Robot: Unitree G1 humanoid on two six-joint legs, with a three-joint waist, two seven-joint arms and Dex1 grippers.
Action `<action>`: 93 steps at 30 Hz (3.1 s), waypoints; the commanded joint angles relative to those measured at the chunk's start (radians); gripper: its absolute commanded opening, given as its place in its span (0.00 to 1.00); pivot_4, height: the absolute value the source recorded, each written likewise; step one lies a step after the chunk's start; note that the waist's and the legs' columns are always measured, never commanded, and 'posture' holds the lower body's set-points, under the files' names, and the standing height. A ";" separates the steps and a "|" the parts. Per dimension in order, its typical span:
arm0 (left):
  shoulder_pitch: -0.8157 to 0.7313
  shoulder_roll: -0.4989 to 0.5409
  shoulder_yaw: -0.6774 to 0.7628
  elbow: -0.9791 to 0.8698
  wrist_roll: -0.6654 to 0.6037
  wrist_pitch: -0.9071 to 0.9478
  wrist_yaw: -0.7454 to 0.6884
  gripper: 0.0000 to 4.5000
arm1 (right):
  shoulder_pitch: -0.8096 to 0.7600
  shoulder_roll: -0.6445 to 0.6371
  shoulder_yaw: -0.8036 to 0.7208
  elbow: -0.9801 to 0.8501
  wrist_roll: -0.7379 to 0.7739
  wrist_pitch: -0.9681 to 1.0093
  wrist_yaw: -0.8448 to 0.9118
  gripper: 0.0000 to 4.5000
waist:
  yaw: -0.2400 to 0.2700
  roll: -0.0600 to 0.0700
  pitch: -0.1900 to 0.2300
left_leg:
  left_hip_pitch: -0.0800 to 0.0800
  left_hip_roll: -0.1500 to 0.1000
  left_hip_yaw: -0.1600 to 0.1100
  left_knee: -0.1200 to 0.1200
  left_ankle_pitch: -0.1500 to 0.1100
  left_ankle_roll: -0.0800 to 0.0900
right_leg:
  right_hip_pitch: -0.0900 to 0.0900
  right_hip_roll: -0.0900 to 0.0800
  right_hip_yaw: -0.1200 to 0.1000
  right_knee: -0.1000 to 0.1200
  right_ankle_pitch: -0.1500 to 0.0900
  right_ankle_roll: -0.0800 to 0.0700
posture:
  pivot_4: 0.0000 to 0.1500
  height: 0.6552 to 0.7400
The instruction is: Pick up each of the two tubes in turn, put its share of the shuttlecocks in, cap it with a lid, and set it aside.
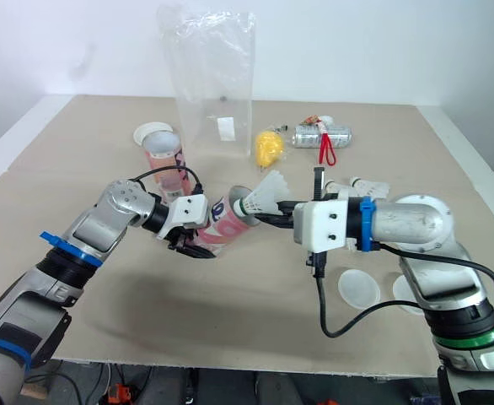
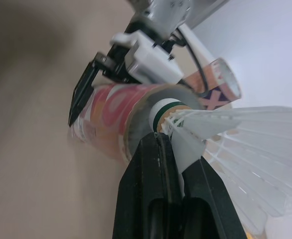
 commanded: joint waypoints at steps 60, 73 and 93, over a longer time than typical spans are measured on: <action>-0.035 -0.058 -0.007 0.001 0.014 -0.021 -0.011 0.66 | 0.584 0.265 -0.503 -0.152 0.429 0.774 -0.705 0.96 | -0.001 0.002 -0.001 | -0.001 0.000 -0.008 0.001 0.000 0.000 | 0.003 0.000 -0.008 0.001 -0.002 -0.003 | 1.00 1.00; -0.003 -0.035 -0.008 -0.025 0.023 -0.010 0.016 0.66 | 0.411 0.292 -0.448 0.072 0.359 0.732 -0.685 0.96 | -0.001 0.002 -0.001 | -0.001 0.000 -0.008 -0.001 0.000 0.000 | 0.003 0.001 -0.009 0.001 -0.001 0.000 | 1.00 1.00; -0.005 -0.035 -0.015 -0.001 0.028 -0.022 0.032 0.66 | 0.365 0.281 -0.433 0.082 0.302 0.690 -0.658 0.01 | -0.002 0.002 -0.001 | -0.001 0.000 -0.008 -0.001 0.000 0.000 | 0.003 0.001 -0.009 0.001 0.000 0.000 | 1.00 1.00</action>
